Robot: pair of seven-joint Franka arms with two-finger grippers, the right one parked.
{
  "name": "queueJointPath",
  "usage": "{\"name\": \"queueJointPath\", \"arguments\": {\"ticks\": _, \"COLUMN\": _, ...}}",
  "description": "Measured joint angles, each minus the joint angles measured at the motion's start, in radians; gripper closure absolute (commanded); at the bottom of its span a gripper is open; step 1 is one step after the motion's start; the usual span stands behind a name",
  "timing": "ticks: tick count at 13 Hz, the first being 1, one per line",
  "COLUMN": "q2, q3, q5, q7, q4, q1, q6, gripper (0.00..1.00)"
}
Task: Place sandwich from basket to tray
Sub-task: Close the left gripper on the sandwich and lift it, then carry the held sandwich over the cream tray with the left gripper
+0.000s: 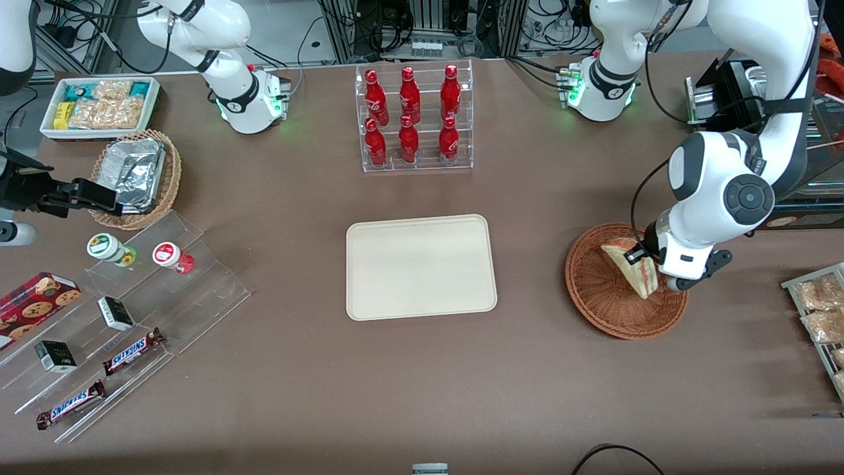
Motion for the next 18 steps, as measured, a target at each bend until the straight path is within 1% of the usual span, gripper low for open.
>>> {"name": "queueJointPath", "arguments": {"ticks": 6, "q2": 0.032, "q3": -0.014, "q5": 0.001, "q7": 0.002, "q4": 0.064, "q1": -0.16, "q6": -0.01, "gripper": 1.0}}
{"name": "queueJointPath", "arguments": {"ticks": 9, "q2": 0.078, "q3": -0.017, "q5": 0.001, "q7": 0.002, "q4": 0.106, "q1": -0.265, "q6": -0.01, "gripper": 1.0}}
{"name": "queueJointPath", "arguments": {"ticks": 11, "q2": 0.119, "q3": -0.018, "q5": 0.001, "q7": 0.001, "q4": 0.146, "q1": -0.335, "q6": -0.01, "gripper": 1.0}}
{"name": "queueJointPath", "arguments": {"ticks": 14, "q2": 0.204, "q3": -0.018, "q5": 0.001, "q7": -0.004, "q4": 0.245, "q1": -0.434, "q6": -0.01, "gripper": 1.0}}
{"name": "queueJointPath", "arguments": {"ticks": 18, "q2": 0.335, "q3": -0.018, "q5": 0.002, "q7": -0.045, "q4": 0.396, "q1": -0.527, "q6": -0.029, "gripper": 1.0}}
